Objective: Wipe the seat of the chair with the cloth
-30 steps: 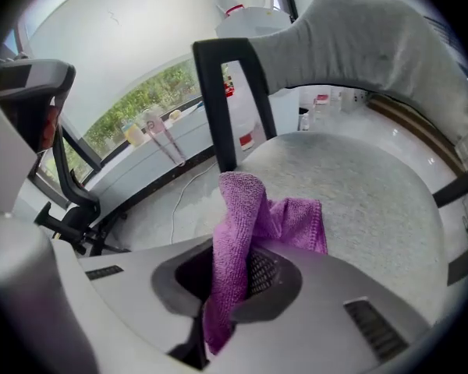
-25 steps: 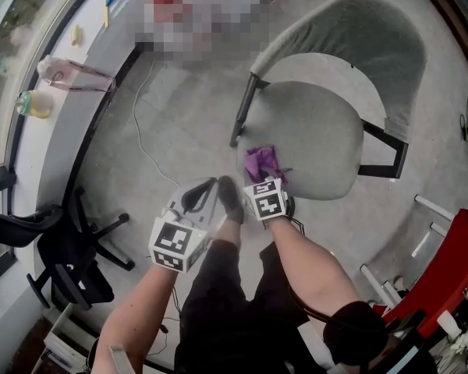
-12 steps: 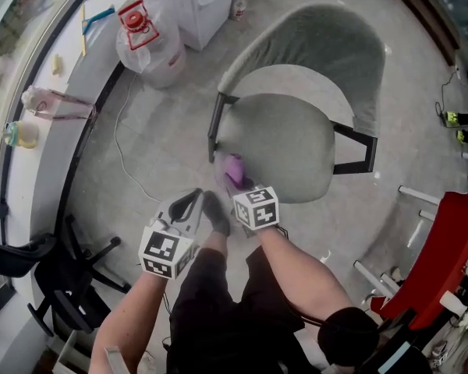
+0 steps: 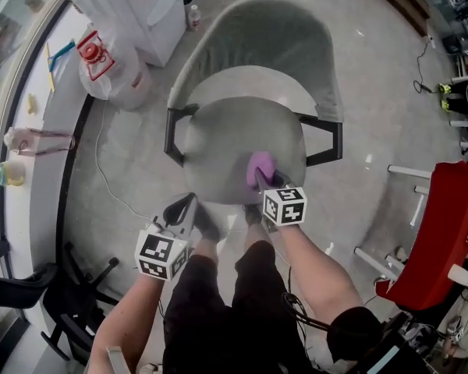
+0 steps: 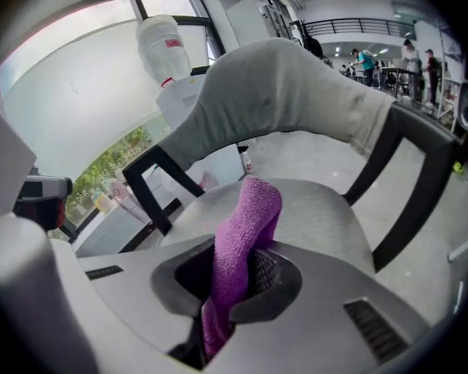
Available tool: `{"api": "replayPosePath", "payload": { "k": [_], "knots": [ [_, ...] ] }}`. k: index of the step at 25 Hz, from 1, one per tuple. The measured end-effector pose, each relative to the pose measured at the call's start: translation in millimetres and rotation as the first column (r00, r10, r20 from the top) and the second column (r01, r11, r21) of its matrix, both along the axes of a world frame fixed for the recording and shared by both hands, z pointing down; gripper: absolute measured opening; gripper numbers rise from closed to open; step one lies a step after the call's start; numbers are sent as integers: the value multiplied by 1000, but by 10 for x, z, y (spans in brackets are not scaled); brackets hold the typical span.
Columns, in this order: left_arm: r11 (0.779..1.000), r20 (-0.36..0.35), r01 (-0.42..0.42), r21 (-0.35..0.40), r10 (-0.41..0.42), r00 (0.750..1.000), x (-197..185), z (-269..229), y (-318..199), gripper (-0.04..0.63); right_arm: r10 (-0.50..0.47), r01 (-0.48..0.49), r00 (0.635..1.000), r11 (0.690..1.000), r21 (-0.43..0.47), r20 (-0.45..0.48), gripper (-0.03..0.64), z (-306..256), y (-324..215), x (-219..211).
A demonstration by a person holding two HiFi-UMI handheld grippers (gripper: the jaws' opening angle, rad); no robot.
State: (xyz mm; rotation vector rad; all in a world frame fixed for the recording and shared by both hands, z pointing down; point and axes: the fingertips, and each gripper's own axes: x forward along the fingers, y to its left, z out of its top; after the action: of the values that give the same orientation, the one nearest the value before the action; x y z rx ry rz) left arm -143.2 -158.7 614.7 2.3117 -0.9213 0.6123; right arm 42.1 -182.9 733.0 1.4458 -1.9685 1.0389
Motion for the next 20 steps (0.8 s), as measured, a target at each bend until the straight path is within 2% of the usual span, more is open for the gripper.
{"api": "replayPosePath", "payload": {
  "k": [5, 8, 14, 20],
  "knots": [
    [999, 1, -27, -20, 27, 1000, 373, 21, 13, -3, 91, -93, 989, 995, -17, -118, 35, 108, 64, 917],
    [999, 1, -36, -26, 36, 999, 564, 23, -10, -3, 110, -115, 980, 993, -23, -168, 35, 138, 111, 1281],
    [999, -1, -36, -35, 36, 999, 832, 56, -63, -3, 77, -85, 965, 996, -21, -250, 35, 211, 93, 1569],
    [999, 16, -12, -37, 13, 1000, 864, 98, -213, -3, 32, -61, 952, 995, -85, -305, 35, 416, 27, 1587]
  ]
}}
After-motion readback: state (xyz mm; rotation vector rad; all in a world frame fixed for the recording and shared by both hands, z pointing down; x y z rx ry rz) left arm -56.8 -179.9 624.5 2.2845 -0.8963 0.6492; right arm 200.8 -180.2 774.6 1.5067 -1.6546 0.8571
